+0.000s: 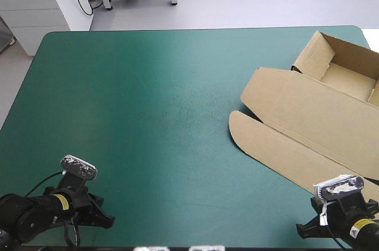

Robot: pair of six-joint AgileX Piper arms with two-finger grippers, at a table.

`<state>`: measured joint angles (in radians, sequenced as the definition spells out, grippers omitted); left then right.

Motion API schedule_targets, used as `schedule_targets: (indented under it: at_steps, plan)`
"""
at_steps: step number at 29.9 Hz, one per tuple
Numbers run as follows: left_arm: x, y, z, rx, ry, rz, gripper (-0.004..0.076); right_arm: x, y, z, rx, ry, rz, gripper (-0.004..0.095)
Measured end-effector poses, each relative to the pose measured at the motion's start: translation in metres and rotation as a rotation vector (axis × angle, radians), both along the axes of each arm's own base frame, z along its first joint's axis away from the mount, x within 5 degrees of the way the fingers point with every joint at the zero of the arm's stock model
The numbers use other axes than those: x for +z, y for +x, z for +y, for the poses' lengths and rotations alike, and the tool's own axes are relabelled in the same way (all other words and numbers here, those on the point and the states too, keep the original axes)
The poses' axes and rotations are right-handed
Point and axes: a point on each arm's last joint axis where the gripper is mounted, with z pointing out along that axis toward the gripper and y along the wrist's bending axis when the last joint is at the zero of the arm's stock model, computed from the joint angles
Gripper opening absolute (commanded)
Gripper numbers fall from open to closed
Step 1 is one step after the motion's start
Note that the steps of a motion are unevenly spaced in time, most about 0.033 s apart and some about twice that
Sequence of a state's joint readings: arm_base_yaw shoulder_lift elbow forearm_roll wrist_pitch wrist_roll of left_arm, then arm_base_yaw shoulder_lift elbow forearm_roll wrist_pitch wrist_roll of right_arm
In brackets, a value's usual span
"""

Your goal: Fold the box

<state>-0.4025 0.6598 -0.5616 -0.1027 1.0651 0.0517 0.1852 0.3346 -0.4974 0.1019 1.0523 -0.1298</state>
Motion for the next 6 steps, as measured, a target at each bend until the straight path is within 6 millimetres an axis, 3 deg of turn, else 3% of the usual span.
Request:
schedule_targets:
  at_steps: [6]
  plan:
    - [-0.012, -0.002, 0.001, 0.001, 0.013, 0.031, -0.0008, 0.000, 0.000, 0.000, -0.001, -0.004, -0.001, -0.0021]
